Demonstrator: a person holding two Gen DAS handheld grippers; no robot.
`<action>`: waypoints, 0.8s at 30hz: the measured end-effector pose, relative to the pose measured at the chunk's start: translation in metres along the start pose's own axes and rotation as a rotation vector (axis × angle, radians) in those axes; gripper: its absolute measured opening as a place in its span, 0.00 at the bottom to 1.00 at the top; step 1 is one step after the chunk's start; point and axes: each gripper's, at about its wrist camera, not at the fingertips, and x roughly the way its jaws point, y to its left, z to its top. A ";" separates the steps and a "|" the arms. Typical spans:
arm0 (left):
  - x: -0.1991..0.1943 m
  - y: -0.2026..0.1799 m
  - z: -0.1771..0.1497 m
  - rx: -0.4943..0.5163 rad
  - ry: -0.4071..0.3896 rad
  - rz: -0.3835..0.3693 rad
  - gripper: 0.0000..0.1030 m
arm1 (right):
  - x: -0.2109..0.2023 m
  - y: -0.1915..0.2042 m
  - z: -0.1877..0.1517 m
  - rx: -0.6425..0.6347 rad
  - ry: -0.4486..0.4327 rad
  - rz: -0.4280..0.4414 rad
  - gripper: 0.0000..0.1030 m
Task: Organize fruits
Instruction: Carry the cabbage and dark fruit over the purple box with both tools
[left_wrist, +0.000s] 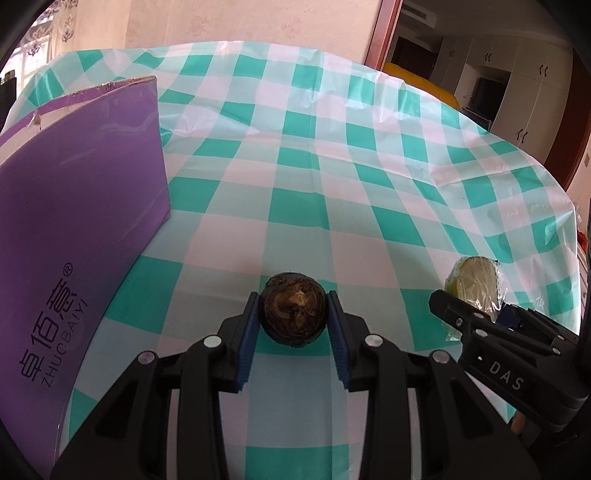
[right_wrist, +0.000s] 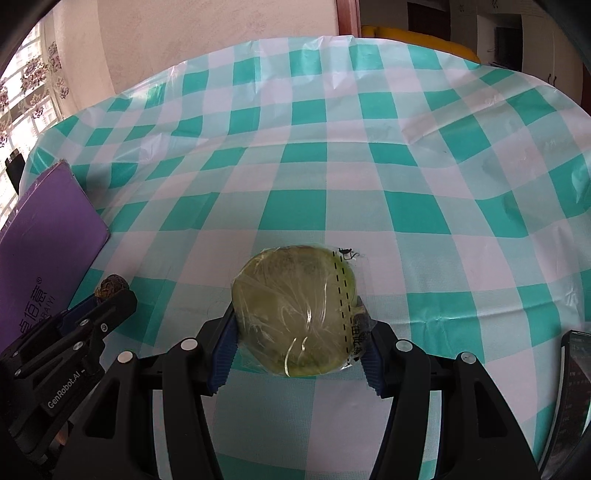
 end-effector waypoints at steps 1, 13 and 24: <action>-0.003 -0.001 -0.002 0.010 -0.003 0.008 0.35 | -0.002 0.002 -0.002 -0.016 0.005 -0.008 0.54; -0.071 -0.013 -0.016 0.137 -0.164 0.116 0.35 | -0.055 0.009 -0.004 -0.009 -0.124 0.016 0.54; -0.174 0.014 -0.008 0.154 -0.409 0.249 0.35 | -0.121 0.068 0.003 -0.119 -0.356 0.148 0.55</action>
